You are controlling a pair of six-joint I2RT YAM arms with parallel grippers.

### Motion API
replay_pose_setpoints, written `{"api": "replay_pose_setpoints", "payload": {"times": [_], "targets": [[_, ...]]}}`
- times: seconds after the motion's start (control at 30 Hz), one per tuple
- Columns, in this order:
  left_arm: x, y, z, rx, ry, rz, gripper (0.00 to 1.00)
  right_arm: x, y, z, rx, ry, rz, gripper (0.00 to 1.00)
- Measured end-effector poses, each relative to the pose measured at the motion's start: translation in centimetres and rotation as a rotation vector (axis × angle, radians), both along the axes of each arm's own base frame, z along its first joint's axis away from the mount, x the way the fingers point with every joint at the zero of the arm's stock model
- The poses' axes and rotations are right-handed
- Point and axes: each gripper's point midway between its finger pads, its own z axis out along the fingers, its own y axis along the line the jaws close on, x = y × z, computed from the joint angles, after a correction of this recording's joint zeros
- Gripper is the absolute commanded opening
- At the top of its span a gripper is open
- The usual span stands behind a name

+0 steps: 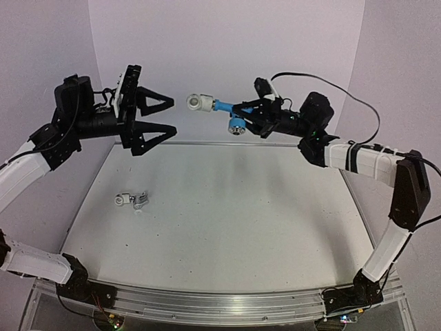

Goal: Install the water faucets

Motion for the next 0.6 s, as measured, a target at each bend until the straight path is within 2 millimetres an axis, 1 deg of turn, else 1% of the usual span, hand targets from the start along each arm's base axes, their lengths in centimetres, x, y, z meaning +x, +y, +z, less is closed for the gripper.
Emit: {"api": "replay_pose_setpoints", "payload": {"times": [0.03, 0.07, 0.1, 0.13, 0.17, 0.2, 0.23, 0.27, 0.3, 0.37, 0.4, 0.43, 0.47, 0.53, 0.57, 0.6], "targets": [[0.1, 0.8, -0.9, -0.009, 0.125, 0.056, 1.00, 0.7, -1.0, -0.3, -0.022, -0.081, -0.064, 0.00], [0.0, 1.1, -1.3, -0.015, 0.185, 0.074, 0.99, 1.1, -1.6, -0.4, -0.037, -0.136, -0.103, 0.00], [0.0, 1.6, -1.8, -0.030, 0.286, 0.101, 0.94, 1.3, -2.3, -0.6, -0.056, -0.212, -0.149, 0.00], [0.2, 2.3, -2.7, -0.070, 0.498, 0.154, 0.94, 0.7, -3.4, -0.6, -0.089, -0.386, -0.221, 0.00], [0.3, 2.3, -2.8, -0.074, 0.521, 0.157, 0.90, 0.6, -3.5, -0.6, -0.092, -0.403, -0.224, 0.00], [1.3, 2.5, -3.5, -0.143, 0.809, 0.213, 0.88, -1.5, -3.8, -0.6, -0.113, -0.618, -0.257, 0.00], [1.8, 2.4, -3.9, -0.170, 0.926, 0.223, 0.87, -2.3, -3.8, -0.5, -0.116, -0.699, -0.262, 0.00], [2.1, 2.1, -4.1, -0.194, 1.032, 0.214, 0.90, -2.9, -3.7, -0.5, -0.121, -0.762, -0.272, 0.00], [2.8, 1.4, -4.1, -0.237, 1.162, 0.189, 0.92, -3.6, -3.7, -0.6, -0.130, -0.854, -0.282, 0.00], [3.7, -0.4, -4.7, -0.263, 1.343, 0.142, 0.97, -4.6, -3.3, -0.8, -0.138, -0.973, -0.280, 0.00], [3.9, -1.3, -5.3, -0.258, 1.402, 0.128, 0.97, -4.6, -3.2, -1.0, -0.145, -1.006, -0.280, 0.00], [4.0, -1.6, -5.6, -0.256, 1.429, 0.123, 0.97, -4.6, -3.2, -1.1, -0.149, -1.016, -0.280, 0.00], [3.7, -2.8, -6.3, -0.234, 1.482, 0.102, 0.97, -4.4, -3.1, -1.7, -0.169, -1.031, -0.280, 0.00], [3.0, -4.0, -6.8, -0.208, 1.531, 0.068, 0.96, -4.1, -3.0, -2.3, -0.190, -1.038, -0.284, 0.00], [2.8, -4.2, -6.8, -0.203, 1.536, 0.060, 0.94, -4.0, -3.0, -2.4, -0.192, -1.039, -0.285, 0.00], [2.5, -4.7, -6.7, -0.197, 1.541, 0.040, 0.90, -3.9, -2.9, -2.4, -0.195, -1.043, -0.291, 0.00]]}}
